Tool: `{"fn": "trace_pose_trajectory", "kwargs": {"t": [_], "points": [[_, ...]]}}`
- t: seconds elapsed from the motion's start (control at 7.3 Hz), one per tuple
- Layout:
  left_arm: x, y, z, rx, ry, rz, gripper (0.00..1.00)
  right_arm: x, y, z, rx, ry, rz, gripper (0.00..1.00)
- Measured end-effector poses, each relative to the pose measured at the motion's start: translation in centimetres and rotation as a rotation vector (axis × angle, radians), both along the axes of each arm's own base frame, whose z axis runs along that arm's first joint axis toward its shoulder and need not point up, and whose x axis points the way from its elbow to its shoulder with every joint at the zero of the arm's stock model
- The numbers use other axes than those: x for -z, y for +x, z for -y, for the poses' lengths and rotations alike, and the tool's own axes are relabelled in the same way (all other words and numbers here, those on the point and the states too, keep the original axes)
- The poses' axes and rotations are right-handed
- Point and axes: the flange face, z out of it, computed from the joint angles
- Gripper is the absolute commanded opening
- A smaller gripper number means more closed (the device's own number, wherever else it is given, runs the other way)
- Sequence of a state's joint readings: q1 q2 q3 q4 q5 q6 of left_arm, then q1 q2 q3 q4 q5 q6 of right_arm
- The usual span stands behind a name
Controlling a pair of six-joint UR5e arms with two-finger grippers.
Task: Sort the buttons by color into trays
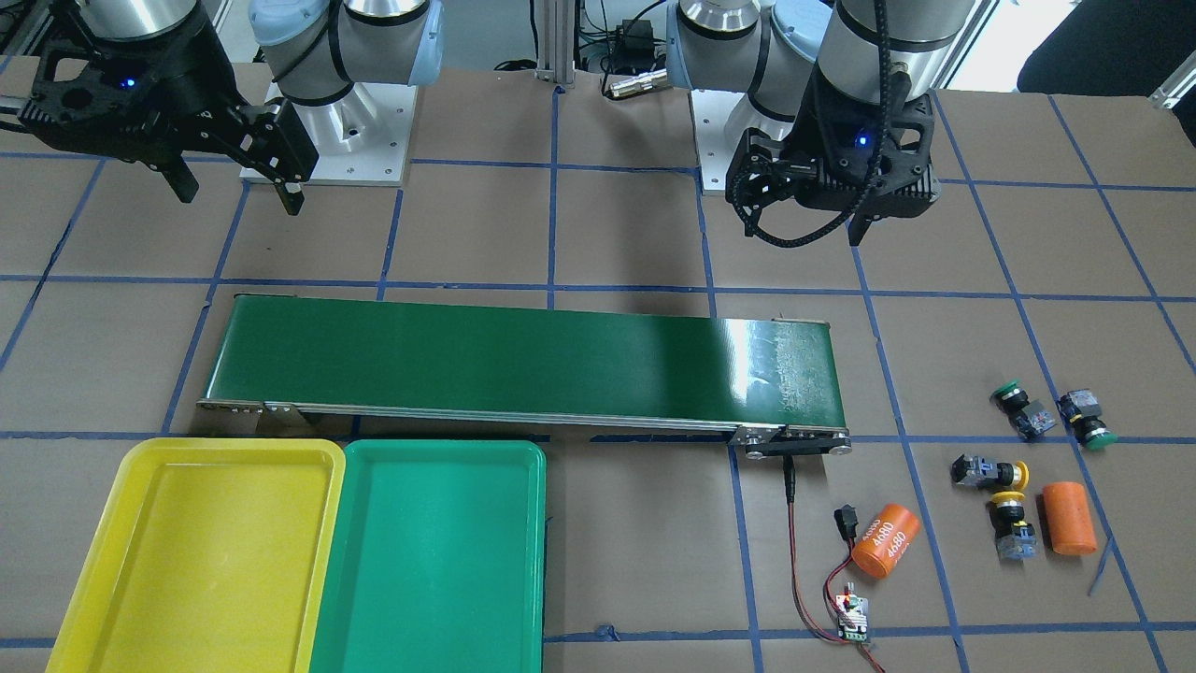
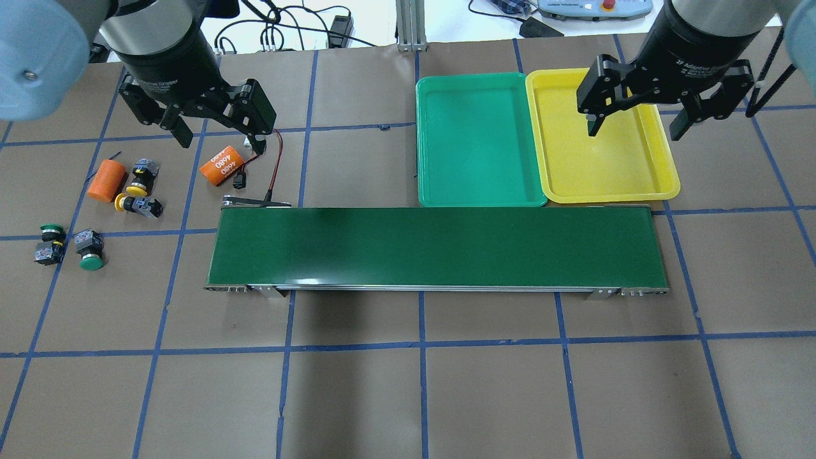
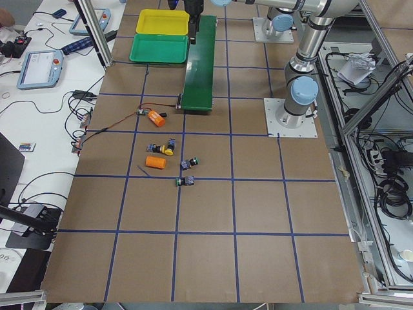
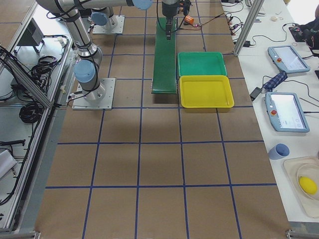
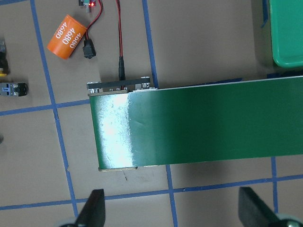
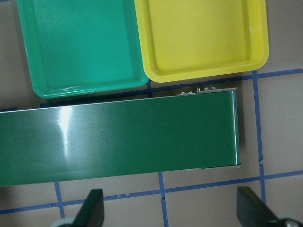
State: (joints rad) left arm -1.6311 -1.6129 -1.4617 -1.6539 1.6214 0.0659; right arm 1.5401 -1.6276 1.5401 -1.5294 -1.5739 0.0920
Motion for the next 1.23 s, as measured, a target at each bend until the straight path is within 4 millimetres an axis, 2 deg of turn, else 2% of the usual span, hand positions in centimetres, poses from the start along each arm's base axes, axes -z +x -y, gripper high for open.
{"fn": "trace_pose_trajectory", "kwargs": {"t": [1.23], "points": [[0.62, 0.34, 0.06, -0.007, 0.023, 0.001, 1.0, 0.0, -0.01, 0.0, 0.0, 0.0, 0.0, 1.0]]}}
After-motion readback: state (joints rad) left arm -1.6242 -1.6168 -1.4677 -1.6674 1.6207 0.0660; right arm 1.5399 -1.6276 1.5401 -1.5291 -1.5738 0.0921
